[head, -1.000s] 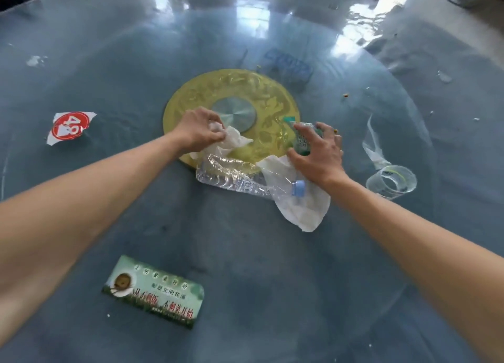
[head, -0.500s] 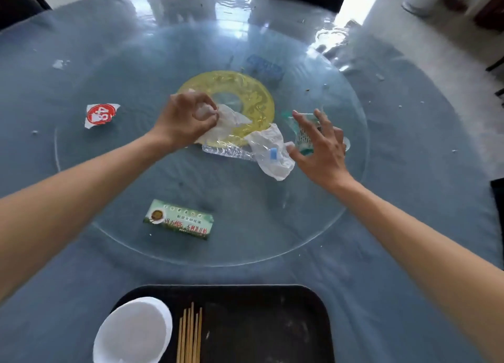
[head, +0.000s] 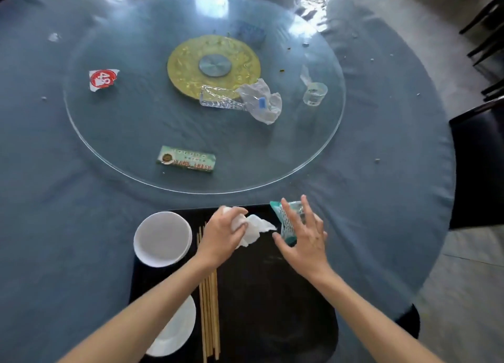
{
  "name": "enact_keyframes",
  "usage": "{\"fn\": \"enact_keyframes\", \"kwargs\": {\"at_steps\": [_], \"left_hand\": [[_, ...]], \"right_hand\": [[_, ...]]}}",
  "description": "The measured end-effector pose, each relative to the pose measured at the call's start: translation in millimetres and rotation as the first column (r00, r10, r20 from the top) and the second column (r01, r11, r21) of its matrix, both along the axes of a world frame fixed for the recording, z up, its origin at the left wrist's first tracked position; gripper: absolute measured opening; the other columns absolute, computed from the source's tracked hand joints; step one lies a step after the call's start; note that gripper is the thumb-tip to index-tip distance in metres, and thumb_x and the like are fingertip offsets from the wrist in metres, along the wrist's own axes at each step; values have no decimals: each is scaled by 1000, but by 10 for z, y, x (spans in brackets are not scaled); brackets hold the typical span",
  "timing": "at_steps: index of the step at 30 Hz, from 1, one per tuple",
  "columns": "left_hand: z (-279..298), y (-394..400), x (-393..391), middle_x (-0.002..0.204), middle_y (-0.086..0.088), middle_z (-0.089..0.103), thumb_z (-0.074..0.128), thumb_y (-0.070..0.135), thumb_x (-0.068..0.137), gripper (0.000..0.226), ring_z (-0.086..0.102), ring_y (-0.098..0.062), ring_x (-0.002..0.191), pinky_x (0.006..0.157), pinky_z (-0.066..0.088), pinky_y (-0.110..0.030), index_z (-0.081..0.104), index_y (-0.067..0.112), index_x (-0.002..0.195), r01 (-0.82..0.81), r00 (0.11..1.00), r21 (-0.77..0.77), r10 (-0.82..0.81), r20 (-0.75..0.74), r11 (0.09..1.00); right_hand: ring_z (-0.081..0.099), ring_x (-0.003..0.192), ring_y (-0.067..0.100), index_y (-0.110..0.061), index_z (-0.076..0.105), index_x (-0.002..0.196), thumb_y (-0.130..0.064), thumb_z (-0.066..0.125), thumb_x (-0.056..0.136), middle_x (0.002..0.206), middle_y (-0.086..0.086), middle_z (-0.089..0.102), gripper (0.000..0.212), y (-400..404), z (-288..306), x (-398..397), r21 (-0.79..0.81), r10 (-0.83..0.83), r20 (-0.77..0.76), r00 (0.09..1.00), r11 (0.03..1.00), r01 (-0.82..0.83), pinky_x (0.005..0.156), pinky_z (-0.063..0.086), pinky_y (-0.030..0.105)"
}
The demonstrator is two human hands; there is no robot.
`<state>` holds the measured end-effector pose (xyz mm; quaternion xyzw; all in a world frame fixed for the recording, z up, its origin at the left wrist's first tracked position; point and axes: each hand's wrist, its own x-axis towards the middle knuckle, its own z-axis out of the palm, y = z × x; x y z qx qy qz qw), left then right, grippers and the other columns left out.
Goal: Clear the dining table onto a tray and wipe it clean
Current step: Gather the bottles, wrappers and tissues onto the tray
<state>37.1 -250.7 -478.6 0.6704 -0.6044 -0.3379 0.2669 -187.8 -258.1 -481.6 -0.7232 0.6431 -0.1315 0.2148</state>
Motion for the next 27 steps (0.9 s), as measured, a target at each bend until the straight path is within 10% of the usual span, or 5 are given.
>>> {"fn": "enact_keyframes", "kwargs": {"at_steps": [13,27], "left_hand": [[-153,136,-24,143,-2,50,73,49,81,69,45,-24,130,88,52,-41,51,38,145,257,885,-80,-201,420,963],[761,-3311,1,159,-7,32,66,51,87,70,29,-36,143,115,33,-46,41,37,152,63,911,-109,-12,412,992]], "right_hand": [[4,155,31,-69,2,150,-80,49,80,172,-7,-10,85,279,-184,72,128,-2,-50,999,992,9,114,21,59],[18,148,42,-54,30,154,-60,68,87,171,8,9,78,-3088,625,-451,-181,-121,37,992,975,126,118,29,52]]}}
